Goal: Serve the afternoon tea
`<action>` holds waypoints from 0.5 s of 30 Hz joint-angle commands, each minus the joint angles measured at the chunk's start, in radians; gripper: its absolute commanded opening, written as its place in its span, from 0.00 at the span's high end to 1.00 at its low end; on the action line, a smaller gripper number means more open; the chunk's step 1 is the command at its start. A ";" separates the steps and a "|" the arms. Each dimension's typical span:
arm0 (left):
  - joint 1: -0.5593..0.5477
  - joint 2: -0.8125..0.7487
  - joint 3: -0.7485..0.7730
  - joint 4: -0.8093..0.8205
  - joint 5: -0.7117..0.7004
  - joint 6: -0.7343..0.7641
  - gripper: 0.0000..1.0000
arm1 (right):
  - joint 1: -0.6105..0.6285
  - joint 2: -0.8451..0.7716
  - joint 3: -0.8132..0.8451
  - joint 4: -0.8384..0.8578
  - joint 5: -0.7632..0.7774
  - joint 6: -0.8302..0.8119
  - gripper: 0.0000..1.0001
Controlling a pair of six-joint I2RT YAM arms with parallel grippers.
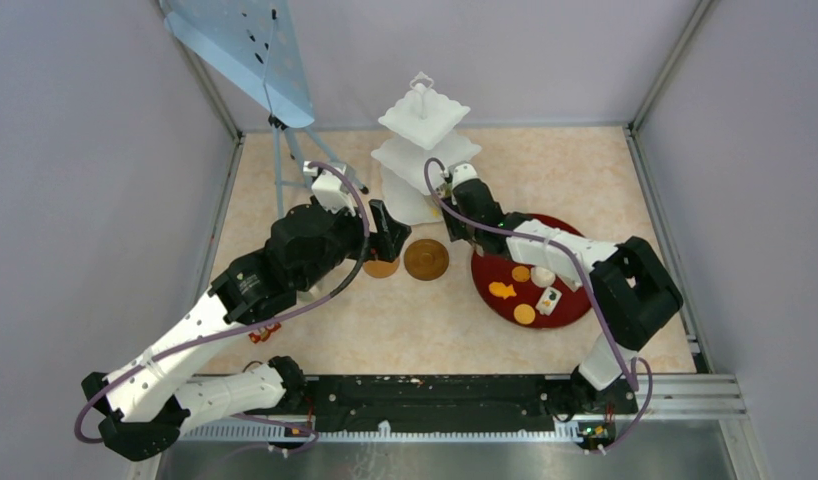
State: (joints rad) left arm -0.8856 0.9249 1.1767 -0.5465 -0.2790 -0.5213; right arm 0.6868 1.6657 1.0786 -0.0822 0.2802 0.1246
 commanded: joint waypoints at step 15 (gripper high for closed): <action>0.002 0.007 0.034 0.046 0.008 0.013 0.01 | 0.017 -0.132 0.052 -0.113 -0.042 0.076 0.52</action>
State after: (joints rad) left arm -0.8852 0.9268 1.1774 -0.5457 -0.2779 -0.5209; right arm 0.6880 1.6417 1.1084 -0.1677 0.2520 0.1429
